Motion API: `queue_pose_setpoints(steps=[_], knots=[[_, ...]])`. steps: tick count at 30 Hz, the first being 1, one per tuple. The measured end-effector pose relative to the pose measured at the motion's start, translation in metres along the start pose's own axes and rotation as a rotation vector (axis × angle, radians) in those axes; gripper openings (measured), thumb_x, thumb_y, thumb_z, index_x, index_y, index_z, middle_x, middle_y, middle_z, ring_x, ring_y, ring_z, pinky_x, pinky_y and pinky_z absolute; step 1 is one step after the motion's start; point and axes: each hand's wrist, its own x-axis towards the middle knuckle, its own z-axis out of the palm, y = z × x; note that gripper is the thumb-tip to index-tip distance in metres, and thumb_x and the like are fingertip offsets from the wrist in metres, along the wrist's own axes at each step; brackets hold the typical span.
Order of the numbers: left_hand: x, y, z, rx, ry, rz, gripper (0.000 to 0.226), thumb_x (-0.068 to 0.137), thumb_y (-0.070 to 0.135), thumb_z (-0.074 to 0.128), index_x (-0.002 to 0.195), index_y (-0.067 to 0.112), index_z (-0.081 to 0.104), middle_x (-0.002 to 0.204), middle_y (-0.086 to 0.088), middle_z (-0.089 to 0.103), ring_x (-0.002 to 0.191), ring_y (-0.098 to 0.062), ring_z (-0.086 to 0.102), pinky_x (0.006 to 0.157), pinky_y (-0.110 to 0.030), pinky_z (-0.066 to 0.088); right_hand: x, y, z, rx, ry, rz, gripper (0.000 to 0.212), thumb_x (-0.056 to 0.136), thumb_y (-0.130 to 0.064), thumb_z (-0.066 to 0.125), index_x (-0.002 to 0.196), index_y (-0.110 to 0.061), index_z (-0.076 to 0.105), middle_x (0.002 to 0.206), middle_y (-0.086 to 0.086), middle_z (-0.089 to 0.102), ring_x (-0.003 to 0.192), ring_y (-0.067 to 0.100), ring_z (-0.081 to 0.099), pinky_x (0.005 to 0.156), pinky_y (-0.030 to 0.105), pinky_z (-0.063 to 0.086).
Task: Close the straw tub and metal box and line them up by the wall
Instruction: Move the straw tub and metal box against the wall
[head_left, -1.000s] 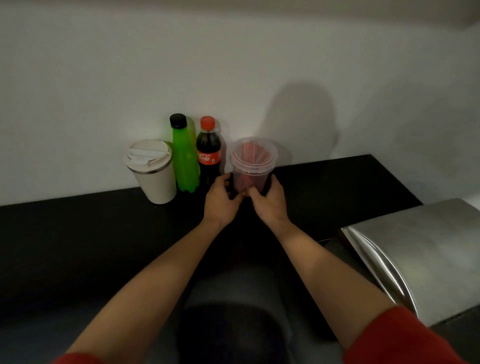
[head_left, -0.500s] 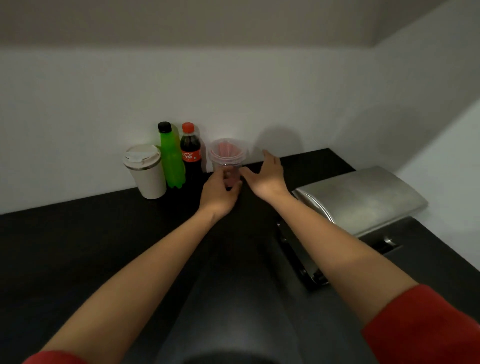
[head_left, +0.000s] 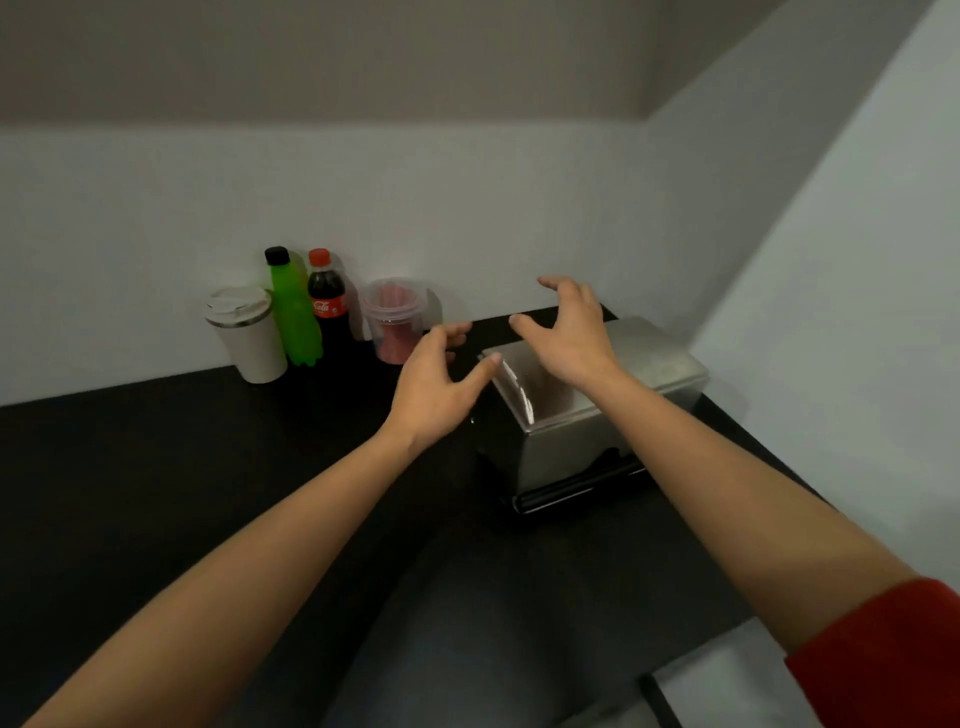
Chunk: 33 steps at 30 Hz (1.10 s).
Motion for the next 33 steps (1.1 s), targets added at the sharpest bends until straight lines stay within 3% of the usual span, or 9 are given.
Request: queue_pose_setpoints(steps=[8,16,22,26,29,33], knots=[[-0.045,0.032,0.056,0.103,0.077,-0.051,0.087,0.068,0.051,0.075,0.139,0.019,0.036,0.139,-0.002,0.042,0.129,-0.018,0.039,0.107,-0.036,0.038,-0.025,0.076,-0.080,0.003,0.009,-0.005,0.064,0.081,-0.041,0.061,0.135,-0.016,0.037,0.140,0.006,0.037,0.132,0.022,0.033,0.104,0.033,0.027],[-0.076,0.030,0.095,0.090,0.135,-0.165,0.104,0.060,0.040,0.085,0.144,0.019,0.026,0.145,-0.003,0.032,0.134,-0.018,0.031,0.112,-0.040,0.033,-0.050,0.141,-0.111,0.041,-0.041,0.113,0.090,0.075,-0.044,0.070,0.144,-0.013,0.021,0.147,0.011,0.028,0.135,0.026,0.029,0.109,0.041,0.029],[-0.087,0.017,0.109,0.008,0.124,-0.258,0.129,0.056,0.023,0.090,0.147,0.034,-0.001,0.152,-0.006,0.019,0.139,-0.022,0.028,0.113,-0.043,0.030,-0.061,0.175,-0.104,0.087,-0.173,0.236,0.111,0.065,-0.048,0.078,0.147,-0.013,0.011,0.153,0.013,0.018,0.141,0.029,0.019,0.111,0.043,0.023],[-0.092,0.007,0.117,-0.007,0.136,-0.342,0.138,0.053,0.016,0.091,0.146,0.037,-0.009,0.155,-0.008,0.013,0.142,-0.026,0.024,0.113,-0.050,0.029,-0.067,0.191,-0.097,0.110,-0.238,0.281,0.116,0.062,-0.038,0.083,0.147,-0.010,0.010,0.153,0.015,0.018,0.140,0.030,0.021,0.111,0.041,0.025],[-0.095,0.001,0.119,0.011,0.100,-0.381,0.140,0.052,0.014,0.091,0.146,0.036,-0.011,0.157,-0.008,0.011,0.143,-0.027,0.023,0.114,-0.050,0.028,-0.068,0.197,-0.092,0.145,-0.297,0.253,0.111,0.061,-0.026,0.086,0.146,-0.009,0.016,0.149,0.012,0.029,0.136,0.027,0.031,0.112,0.043,0.030],[-0.095,-0.004,0.120,-0.007,0.039,-0.394,0.138,0.054,0.008,0.089,0.146,0.035,-0.009,0.156,-0.005,0.017,0.140,-0.024,0.028,0.112,-0.048,0.032,-0.071,0.202,-0.085,0.143,-0.304,0.233,0.110,0.060,-0.016,0.086,0.144,-0.012,0.016,0.146,0.009,0.035,0.134,0.024,0.034,0.111,0.040,0.031]])
